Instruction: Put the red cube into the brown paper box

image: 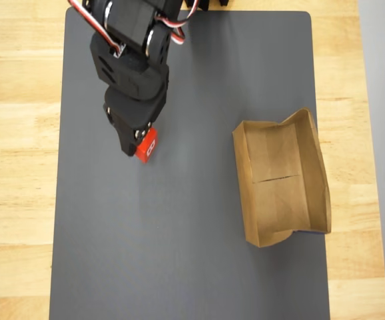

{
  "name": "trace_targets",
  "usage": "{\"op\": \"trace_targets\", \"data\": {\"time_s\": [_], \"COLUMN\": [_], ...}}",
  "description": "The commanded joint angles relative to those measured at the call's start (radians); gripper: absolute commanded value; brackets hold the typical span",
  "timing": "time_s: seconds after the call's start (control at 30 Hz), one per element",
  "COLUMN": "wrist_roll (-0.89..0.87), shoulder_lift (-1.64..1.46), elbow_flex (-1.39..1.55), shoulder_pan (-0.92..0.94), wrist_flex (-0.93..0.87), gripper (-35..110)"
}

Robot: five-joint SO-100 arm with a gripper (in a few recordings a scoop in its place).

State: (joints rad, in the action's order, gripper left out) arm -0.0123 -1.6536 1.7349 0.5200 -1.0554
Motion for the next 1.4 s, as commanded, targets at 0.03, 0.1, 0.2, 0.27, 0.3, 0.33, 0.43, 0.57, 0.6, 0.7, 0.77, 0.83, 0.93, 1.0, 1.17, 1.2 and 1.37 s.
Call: {"op": "trace_targets", "data": {"time_s": [0.03,0.1,0.2,0.27,0.3,0.33,0.43,0.57,0.6,0.7,0.77,0.83,0.93,1.0,1.17,1.2,1.37], "wrist_roll": [0.114,0.149,0.186,0.202,0.212,0.216,0.221,0.213,0.210,0.187,0.169,0.160,0.147,0.147,0.120,0.112,0.123], "shoulder_lift": [-0.195,-0.272,-0.377,-0.439,-0.462,-0.486,-0.546,-0.594,-0.597,-0.581,-0.551,-0.515,-0.460,-0.413,-0.272,-0.245,-0.144], "elbow_flex": [0.109,0.176,0.268,0.321,0.341,0.357,0.396,0.396,0.390,0.373,0.351,0.336,0.321,0.313,0.245,0.238,0.178], "shoulder_pan": [-0.051,-0.080,-0.129,-0.164,-0.183,-0.202,-0.267,-0.373,-0.397,-0.468,-0.506,-0.545,-0.604,-0.644,-0.709,-0.716,-0.767], "wrist_flex": [0.114,0.183,0.278,0.327,0.336,0.344,0.351,0.304,0.296,0.295,0.301,0.316,0.341,0.368,0.403,0.420,0.448], "gripper": [0,0,0,0,0,0,0,0,0,0,0,0,0,0,0,0,0]}}
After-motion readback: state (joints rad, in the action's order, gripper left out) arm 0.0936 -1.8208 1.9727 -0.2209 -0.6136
